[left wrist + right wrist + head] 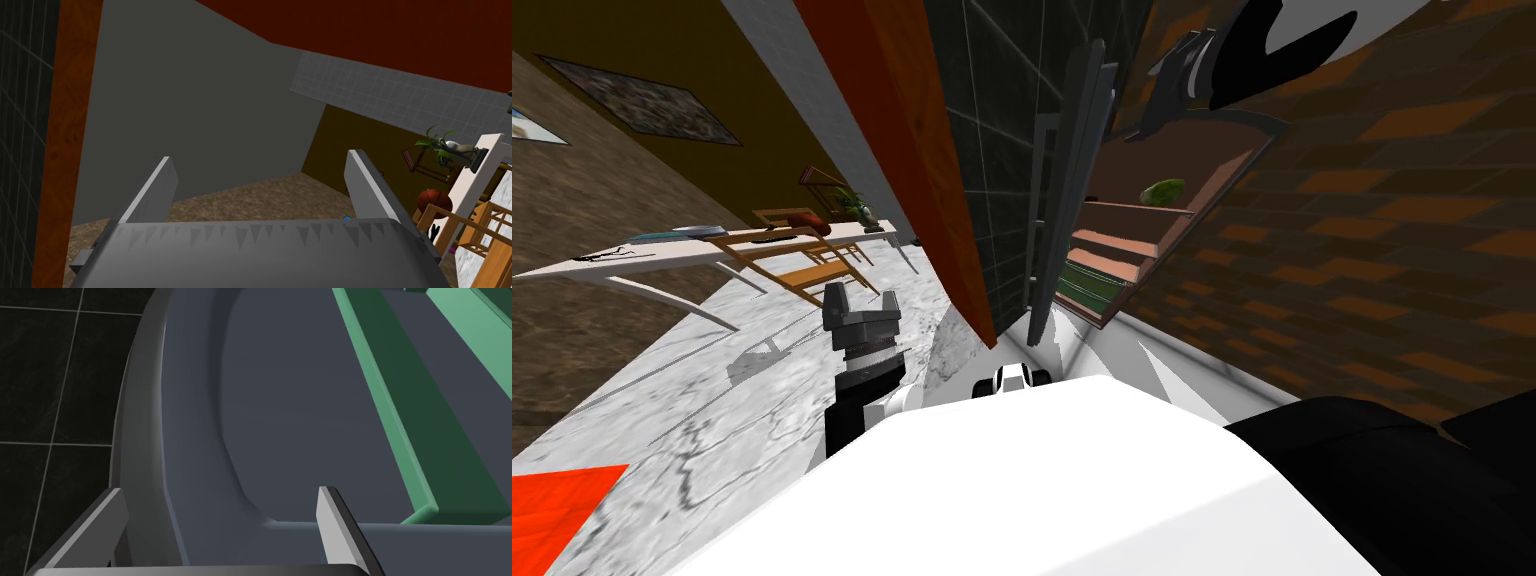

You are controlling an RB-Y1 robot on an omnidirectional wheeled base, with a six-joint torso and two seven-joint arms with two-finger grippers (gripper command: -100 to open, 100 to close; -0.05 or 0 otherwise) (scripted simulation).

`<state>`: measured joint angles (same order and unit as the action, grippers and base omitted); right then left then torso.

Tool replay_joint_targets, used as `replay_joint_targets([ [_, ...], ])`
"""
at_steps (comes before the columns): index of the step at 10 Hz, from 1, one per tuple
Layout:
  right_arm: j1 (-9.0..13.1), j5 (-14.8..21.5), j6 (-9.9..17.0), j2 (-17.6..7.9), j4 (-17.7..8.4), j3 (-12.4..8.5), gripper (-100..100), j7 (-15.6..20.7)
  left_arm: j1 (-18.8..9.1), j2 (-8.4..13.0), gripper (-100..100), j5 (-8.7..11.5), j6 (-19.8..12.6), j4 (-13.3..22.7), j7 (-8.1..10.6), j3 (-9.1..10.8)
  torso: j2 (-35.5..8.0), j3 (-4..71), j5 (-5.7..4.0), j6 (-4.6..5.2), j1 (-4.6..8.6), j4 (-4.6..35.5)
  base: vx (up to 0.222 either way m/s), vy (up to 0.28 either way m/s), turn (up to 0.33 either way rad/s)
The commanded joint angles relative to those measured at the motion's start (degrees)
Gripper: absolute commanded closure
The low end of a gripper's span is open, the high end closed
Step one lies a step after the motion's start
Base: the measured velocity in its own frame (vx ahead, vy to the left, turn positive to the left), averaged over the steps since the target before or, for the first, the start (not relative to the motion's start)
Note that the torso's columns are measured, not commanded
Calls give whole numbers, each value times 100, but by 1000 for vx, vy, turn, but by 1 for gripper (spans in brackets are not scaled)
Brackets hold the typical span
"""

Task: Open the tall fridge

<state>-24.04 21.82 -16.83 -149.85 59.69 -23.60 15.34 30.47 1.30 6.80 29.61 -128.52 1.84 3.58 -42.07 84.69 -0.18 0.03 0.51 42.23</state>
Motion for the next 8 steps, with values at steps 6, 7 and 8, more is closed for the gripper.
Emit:
replay_joint_targets([
  [6,514,-87,-748,-467,-367,14,-100,-272,0,0,0,0,0,0,0,0,-23,-14,19,-1,-55,6,63,-17,-85],
  [7,514,-87,-748,-467,-367,14,-100,-272,-1,0,0,0,0,0,0,0,-22,-12,18,-3,-53,5,41,-9,-20],
  [8,578,-98,-839,-525,-412,15,-100,-306,-1,0,0,0,0,0,0,0,-25,-13,17,-5,-52,4,28,-4,-37],
])
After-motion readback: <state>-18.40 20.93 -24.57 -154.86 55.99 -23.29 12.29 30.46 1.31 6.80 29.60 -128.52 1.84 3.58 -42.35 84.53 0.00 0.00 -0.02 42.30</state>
